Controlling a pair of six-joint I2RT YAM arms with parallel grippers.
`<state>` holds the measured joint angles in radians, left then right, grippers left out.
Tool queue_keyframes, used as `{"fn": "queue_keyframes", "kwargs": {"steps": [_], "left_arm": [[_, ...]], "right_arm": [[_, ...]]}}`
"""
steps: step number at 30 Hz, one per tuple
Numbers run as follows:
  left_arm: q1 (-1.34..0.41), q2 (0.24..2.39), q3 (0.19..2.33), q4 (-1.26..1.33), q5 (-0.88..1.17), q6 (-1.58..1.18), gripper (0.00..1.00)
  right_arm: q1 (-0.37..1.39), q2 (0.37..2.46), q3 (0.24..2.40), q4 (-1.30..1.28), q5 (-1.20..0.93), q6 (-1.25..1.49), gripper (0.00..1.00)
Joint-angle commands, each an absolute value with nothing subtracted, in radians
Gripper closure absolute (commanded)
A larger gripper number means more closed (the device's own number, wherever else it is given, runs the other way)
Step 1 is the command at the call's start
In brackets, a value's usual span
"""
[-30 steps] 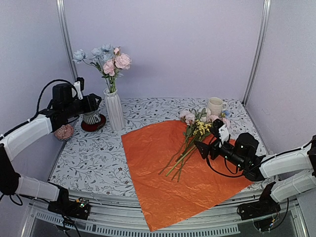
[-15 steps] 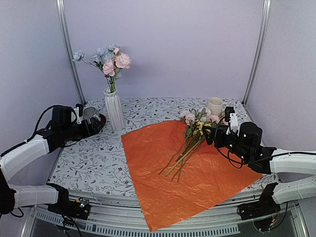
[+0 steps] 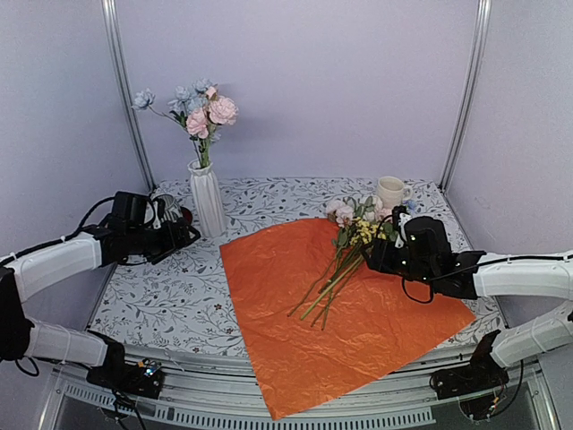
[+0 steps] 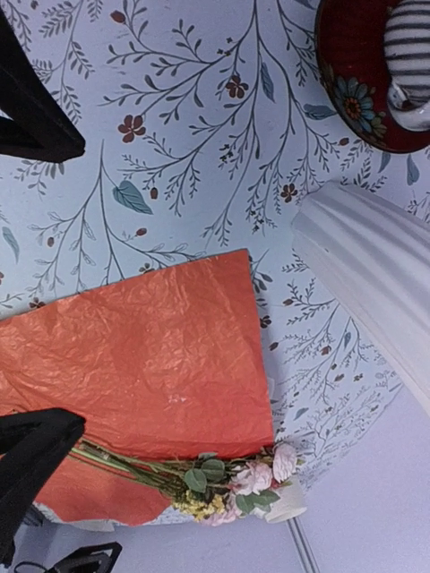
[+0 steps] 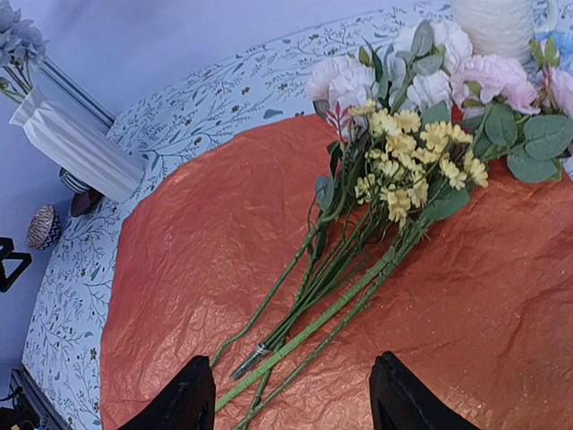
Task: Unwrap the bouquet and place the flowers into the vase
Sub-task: Pick up the fake flower from the flattened wrapping paper.
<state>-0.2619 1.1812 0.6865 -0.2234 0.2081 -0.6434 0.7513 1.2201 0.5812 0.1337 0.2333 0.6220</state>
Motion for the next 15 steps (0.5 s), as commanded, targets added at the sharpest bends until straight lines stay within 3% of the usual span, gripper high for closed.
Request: {"fn": "queue_keyframes", "kwargs": {"steps": [1,15], "left_arm": [[-0.27,1.162,0.711,-0.218,0.205,-0.604,0.02],[-0.264,0.99,0.594,-0.058,0.288,-0.575,0.02]], "right_arm": [[0.748,1.279,0.637,0.065,0.19,0.747,0.41],[0.747,1.578,0.882,-0.146,0.167,0.951,0.62]]}}
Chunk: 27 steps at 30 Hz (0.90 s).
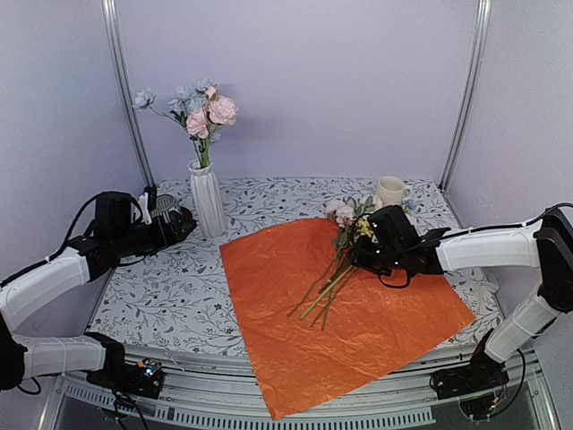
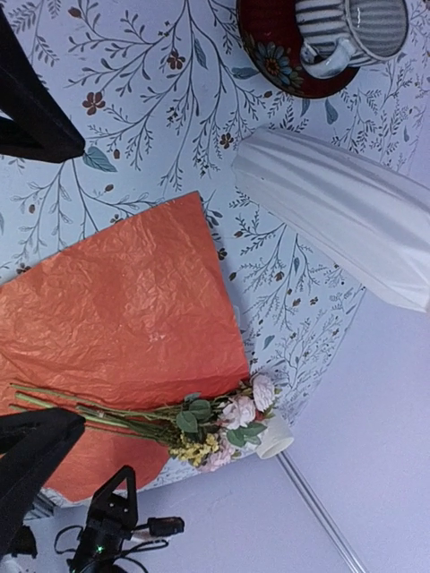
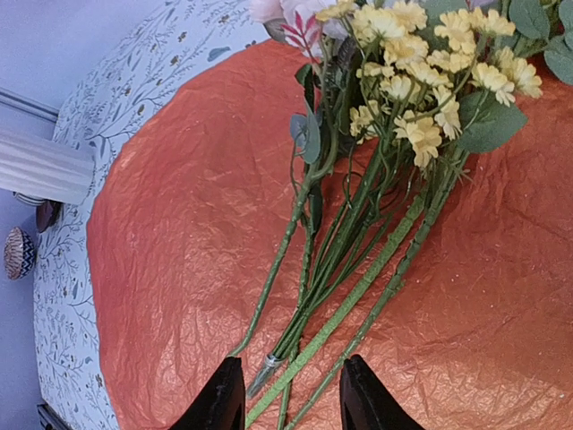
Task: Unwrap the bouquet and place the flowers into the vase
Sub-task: Pick up the fake flower from the flattened wrapping paper.
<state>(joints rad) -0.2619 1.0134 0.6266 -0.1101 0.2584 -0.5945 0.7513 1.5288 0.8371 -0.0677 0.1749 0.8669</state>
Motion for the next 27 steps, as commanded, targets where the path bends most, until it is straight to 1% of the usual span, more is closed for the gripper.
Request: {"fn": "queue_keyframes", "kwargs": {"steps": [1,8,13,19,27], "left_arm": [[-0.265,0.985,0.591,-0.054,0.288,-0.575,0.02],[-0.262,0.952,0.551,-0.035,0.243,-0.589,0.03],[-0.257,0.89,0.485,0.015,0.187,-0.629,0.08],[-0.253,0.824,0.439,0.077,0.241,-0.577,0.08],[-0.254,0.831,0.452,0.064,0.267,-0.554,0.08]], "right_arm": [[0.749,1.585,0.881,-0.134,0.161,0.957,0.62],[0.747,1.602,0.831,-0.058,0.117,0.988,0.62],[0.747,1.611,0.809,-0.025,0.106,1.009,0.62],[0.748,1.624,0.795,0.015,0.096,1.027,0.62],[0.749,1.647,0.797,0.044,0.083,1.047,0.62]]}}
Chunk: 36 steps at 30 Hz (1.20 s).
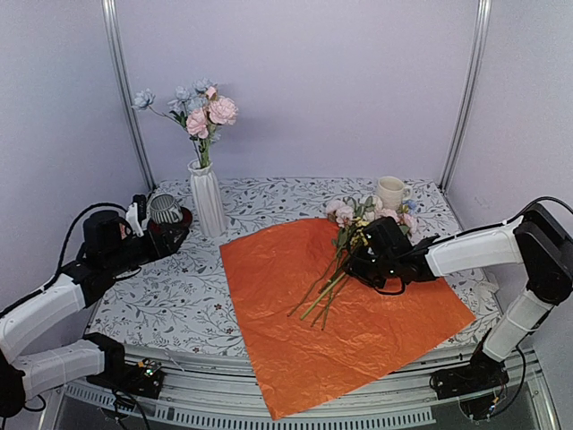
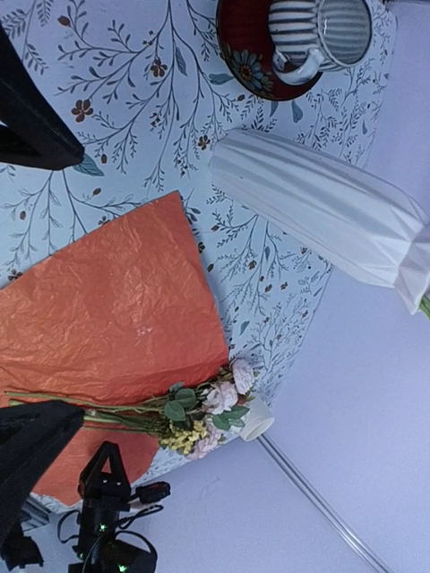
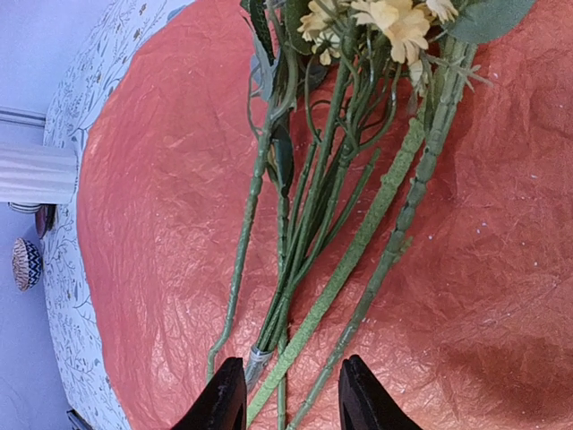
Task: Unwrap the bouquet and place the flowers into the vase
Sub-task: Pick up the fake flower from the flattened wrapping paper.
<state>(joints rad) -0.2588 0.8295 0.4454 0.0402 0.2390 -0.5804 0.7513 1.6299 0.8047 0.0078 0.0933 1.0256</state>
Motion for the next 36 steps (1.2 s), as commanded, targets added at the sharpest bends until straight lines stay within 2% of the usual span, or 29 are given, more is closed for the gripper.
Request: {"fn": "queue_keyframes", "kwargs": {"steps": [1,26,32,36], "left_arm": [[-0.253,0.833,0.452,0.064,0.273,-0.553,0.08],[-0.252,0.878,0.458,0.053,0.288,-0.539,0.09],[-0.252,0.882,0.459,0.052,0.29,-0.542,0.1],[-0.253,0.881,0.461,0.046,0.29,-0.541,0.09]], "right_arm": [[0.748,1.649,0.796,0.046,0.084,1.049,0.62],[0.738,1.754,0.798,0.085,0.066,1.105,0.68],[0.733,1.763,0.796,0.086,0.057,1.117,0.8],[0.732,1.724,0.775,0.095,0.067,1.126,0.95]]}}
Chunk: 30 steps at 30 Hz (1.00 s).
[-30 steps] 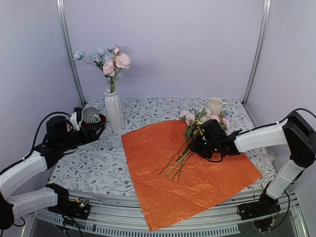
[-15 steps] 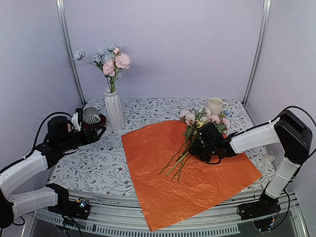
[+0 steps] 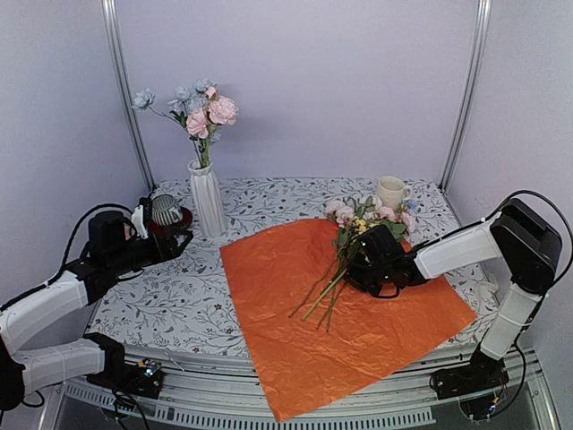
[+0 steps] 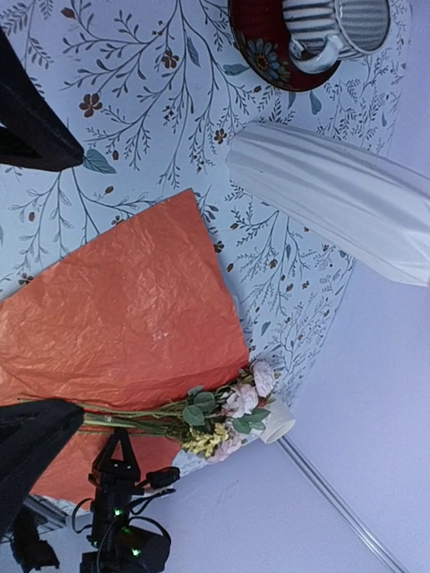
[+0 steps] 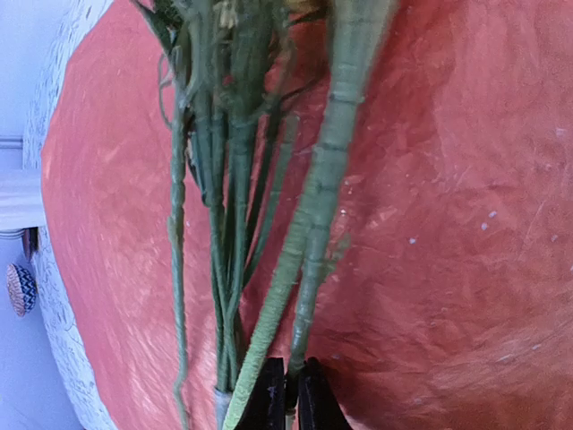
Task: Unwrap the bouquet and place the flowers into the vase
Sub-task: Pick up the fake flower from the flattened wrapping paper.
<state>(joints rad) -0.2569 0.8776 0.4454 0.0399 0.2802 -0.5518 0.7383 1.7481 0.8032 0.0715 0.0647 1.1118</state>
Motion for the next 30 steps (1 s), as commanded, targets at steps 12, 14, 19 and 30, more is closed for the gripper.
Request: {"fn": "queue_keyframes", "kwargs": {"steps": [12,14,19,30], "left_arm": [[-0.252,0.879,0.467,0.031,0.295,-0.543,0.1],[-0.253,0.879,0.466,0.031,0.296,-0.542,0.1],[-0.255,0.893,0.471,0.057,0.362,-0.547,0.11],[-0.367,0.993,0.539,0.116,0.513,-0.56,0.15]], "right_arm": [[0.73,1.481,0.681,0.096,0.167,1.161,0.97],[0.731,1.438,0.665,0.095,0.185,1.152,0.97],[0.73,1.34,0.64,0.099,0.228,1.095,0.97],[0.744,1.177,0.555,0.355,0.072,0.755,0.98]]}}
